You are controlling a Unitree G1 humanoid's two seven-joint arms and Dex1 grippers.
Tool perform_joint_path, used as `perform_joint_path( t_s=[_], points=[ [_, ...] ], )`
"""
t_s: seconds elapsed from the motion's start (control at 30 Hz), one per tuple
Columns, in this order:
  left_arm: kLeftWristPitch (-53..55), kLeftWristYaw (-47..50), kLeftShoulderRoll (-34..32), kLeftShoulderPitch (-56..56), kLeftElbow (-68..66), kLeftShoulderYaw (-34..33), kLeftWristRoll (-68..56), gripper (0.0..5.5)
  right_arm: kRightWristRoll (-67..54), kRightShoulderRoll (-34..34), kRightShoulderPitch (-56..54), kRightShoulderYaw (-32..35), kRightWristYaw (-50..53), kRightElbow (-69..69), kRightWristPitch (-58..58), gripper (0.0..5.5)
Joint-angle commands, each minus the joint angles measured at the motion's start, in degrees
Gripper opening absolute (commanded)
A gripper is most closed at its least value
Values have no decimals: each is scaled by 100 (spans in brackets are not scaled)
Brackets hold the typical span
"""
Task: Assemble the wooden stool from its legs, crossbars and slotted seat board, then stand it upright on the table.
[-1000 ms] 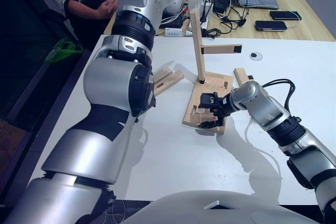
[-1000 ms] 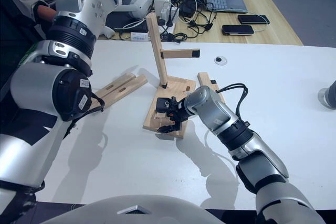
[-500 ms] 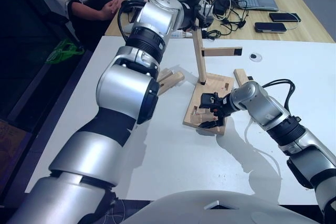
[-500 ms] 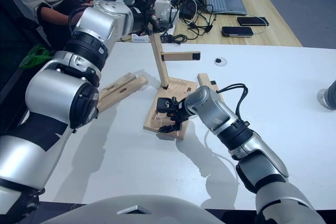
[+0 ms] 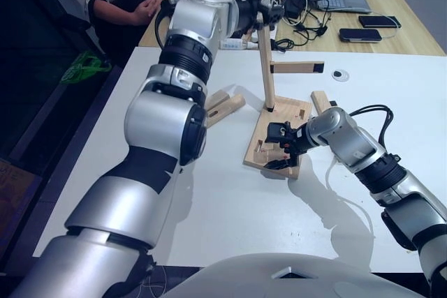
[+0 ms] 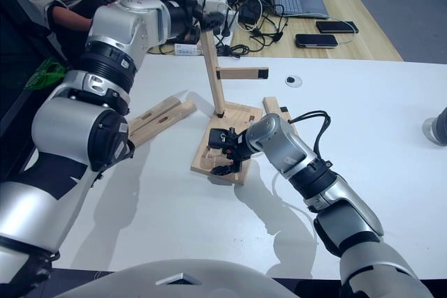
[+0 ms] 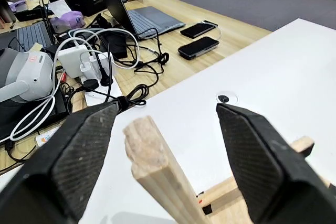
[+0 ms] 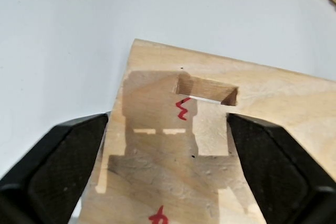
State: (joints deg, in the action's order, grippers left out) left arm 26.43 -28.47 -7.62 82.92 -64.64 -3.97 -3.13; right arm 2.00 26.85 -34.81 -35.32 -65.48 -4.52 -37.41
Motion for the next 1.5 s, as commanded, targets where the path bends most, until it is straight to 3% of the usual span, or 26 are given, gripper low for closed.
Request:
perform_joint_path(
  t_s=[0.03,0.3,0.5,0.73,0.97,1.07,1.37,1.5],
  points=[
    [-128,50,-47,473,-102,-159,-133,348,-29,384,249,-98,-260,179,-259,429],
    [-245,167,-268,618,-177,-391,-304,348,-292,1160,652,-66,-804,862,-436,429],
    [-408,148,-136,503,-165,-636,-576,348,-570,1380,944,22,-802,1447,-787,429],
    [-296,-364,234,238,-76,-1117,-1298,348,-592,1309,817,15,-716,1334,-743,429],
    [110,-348,580,-876,-261,-189,-560,348,-516,1232,628,17,-683,1071,-597,429],
    [369,-336,654,-1088,-65,-92,-577,348,-505,1224,604,17,-662,1001,-559,429],
    [1237,-85,545,-571,1043,-720,-1395,348,-508,1246,639,36,-613,961,-532,429],
    [652,131,342,-80,617,-912,-1425,348,-480,1205,603,15,-597,928,-514,429]
  ],
)
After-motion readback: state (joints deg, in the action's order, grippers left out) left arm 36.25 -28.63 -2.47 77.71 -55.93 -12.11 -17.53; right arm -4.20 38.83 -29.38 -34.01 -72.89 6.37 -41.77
